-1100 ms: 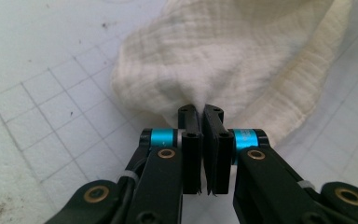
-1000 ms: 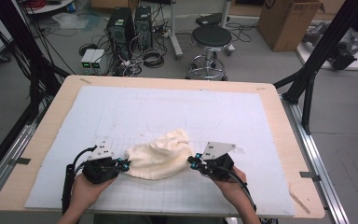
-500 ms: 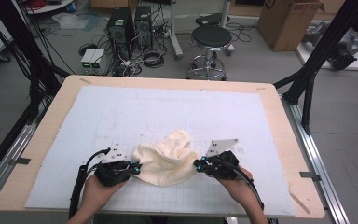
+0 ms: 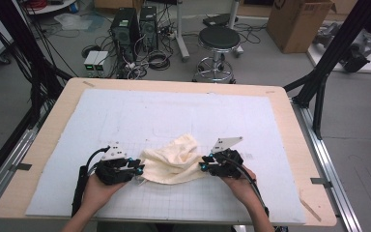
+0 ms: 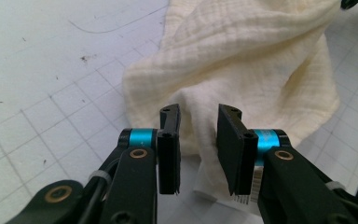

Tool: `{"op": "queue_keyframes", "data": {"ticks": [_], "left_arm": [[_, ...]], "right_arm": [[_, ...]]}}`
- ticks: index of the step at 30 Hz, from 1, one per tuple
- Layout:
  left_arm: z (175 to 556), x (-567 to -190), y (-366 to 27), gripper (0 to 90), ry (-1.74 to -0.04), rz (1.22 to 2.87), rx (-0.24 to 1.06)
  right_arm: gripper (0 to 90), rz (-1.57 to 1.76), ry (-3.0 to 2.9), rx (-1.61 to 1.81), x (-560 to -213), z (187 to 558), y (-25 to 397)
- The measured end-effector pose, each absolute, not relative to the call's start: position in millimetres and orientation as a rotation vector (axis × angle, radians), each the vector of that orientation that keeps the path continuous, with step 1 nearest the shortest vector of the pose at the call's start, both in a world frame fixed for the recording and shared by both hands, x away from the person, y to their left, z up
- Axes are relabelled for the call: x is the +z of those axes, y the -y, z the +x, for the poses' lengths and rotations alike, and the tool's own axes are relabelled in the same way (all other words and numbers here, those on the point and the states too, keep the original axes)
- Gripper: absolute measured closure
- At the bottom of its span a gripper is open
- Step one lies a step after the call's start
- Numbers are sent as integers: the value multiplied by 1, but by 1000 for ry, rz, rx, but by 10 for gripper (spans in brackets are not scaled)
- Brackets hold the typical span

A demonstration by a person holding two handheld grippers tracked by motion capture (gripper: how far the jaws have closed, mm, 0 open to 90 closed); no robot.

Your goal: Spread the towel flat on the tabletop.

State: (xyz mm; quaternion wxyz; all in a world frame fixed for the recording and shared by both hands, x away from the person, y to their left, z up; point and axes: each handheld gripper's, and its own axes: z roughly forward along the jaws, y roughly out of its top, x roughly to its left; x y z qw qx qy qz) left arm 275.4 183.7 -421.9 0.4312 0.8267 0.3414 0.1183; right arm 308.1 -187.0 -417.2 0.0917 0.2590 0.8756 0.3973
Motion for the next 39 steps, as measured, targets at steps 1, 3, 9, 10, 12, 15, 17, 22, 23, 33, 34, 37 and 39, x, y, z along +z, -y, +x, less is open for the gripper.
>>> {"op": "queue_keyframes", "data": {"ticks": [1,3,9,10,12,15,17,22,23,33,34,37,39], "left_arm": [[275,-422,-185,696,-856,2060,299],[274,-423,-189,697,-863,2063,297],[275,-425,-193,705,-884,2061,304],[276,-425,-194,706,-886,2054,304],[276,-425,-195,705,-891,2044,309],[277,-424,-198,707,-900,2033,314],[277,-424,-200,706,-904,2031,310],[279,-429,-195,709,-889,2062,283],[280,-431,-193,710,-885,2073,272],[281,-441,-167,708,-809,2124,196],[280,-442,-165,719,-803,2128,213],[278,-441,-162,803,-792,2135,231],[275,-439,-161,837,-790,2140,256]], "right_arm": [[698,759,-2585,1203,-414,305,189],[691,756,-2567,1241,-409,298,193],[693,716,-2545,1330,-408,278,197],[694,706,-2550,1328,-409,275,197],[705,683,-2567,1335,-413,269,195],[721,664,-2609,1307,-420,265,190],[721,650,-2644,1272,-426,266,186],[717,647,-2694,1210,-435,270,179],[716,657,-2698,1206,-437,271,178],[860,682,-2699,1169,-441,275,178],[866,684,-2701,1172,-441,275,178],[873,690,-2708,1171,-440,275,180],[875,690,-2710,1169,-438,272,183]]}}
